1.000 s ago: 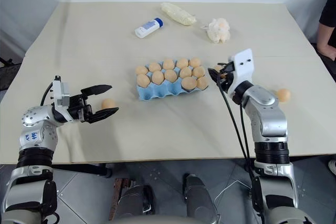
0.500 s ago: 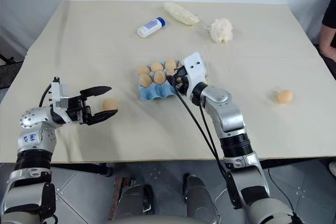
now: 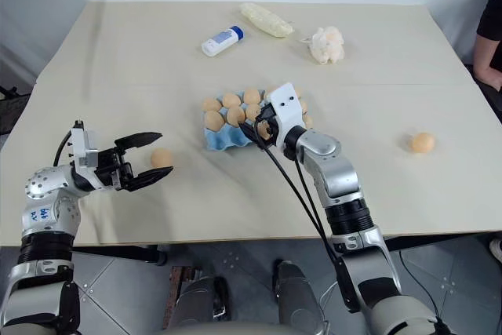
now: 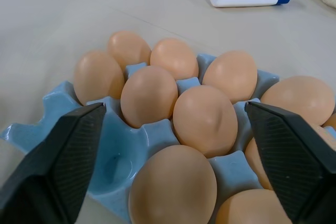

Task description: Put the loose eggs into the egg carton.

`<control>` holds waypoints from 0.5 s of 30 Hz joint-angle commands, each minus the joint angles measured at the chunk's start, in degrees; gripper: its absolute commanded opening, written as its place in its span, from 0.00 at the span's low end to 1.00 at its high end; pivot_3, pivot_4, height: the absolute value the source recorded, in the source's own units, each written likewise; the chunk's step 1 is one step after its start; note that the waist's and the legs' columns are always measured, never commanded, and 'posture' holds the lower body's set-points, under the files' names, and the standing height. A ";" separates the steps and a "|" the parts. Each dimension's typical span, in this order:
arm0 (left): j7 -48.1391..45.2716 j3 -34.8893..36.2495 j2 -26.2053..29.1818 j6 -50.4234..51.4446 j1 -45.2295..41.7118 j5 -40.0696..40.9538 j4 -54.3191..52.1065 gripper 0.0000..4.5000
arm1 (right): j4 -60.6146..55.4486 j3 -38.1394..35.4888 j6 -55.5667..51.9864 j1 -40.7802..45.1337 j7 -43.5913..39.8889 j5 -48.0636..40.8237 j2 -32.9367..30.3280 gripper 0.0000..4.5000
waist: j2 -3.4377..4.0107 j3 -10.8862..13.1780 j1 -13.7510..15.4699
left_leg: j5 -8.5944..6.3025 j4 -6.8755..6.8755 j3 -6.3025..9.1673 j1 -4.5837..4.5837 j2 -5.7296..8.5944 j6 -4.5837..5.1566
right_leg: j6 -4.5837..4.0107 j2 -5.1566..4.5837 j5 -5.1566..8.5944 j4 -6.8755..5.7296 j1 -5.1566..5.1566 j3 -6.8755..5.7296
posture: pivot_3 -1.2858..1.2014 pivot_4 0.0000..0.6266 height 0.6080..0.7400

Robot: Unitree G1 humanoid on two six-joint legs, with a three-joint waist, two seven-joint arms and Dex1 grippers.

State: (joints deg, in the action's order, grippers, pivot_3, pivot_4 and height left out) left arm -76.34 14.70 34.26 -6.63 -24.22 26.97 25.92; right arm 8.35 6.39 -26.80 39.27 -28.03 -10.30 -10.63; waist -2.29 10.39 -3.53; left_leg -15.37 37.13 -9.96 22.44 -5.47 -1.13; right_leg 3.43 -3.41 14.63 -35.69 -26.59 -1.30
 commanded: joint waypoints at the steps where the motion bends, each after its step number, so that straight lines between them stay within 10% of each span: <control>1: -0.04 1.13 0.76 0.20 0.10 1.59 -1.70 1.00 | -5.91 -2.39 -0.46 -0.28 -1.76 -1.95 -2.31 0.99 | 0.00 0.00 0.05 | 0.00 -0.01 0.00 0.00 0.00 0.00 | 0.00 0.00 0.00 0.01 0.00 0.00 | 0.52 0.24 1.00; 15: -0.45 0.64 0.22 0.06 -0.97 1.34 0.47 1.00 | -25.58 -21.84 -6.28 -23.37 -14.59 -14.96 -25.62 0.99 | -0.01 0.00 0.64 | -0.18 -0.03 0.03 0.04 0.03 0.12 | -0.01 0.00 0.02 0.26 0.06 -0.05 | 0.52 0.24 1.00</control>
State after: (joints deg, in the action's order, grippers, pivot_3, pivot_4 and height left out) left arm -76.43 14.68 34.31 -6.23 -24.59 27.21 26.45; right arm -14.20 -11.91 -33.80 16.75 -41.70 -23.57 -34.89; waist -2.30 10.39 -2.89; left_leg -15.54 37.11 -9.94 22.46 -5.45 -1.01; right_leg 3.42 -3.39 14.65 -35.44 -26.53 -1.33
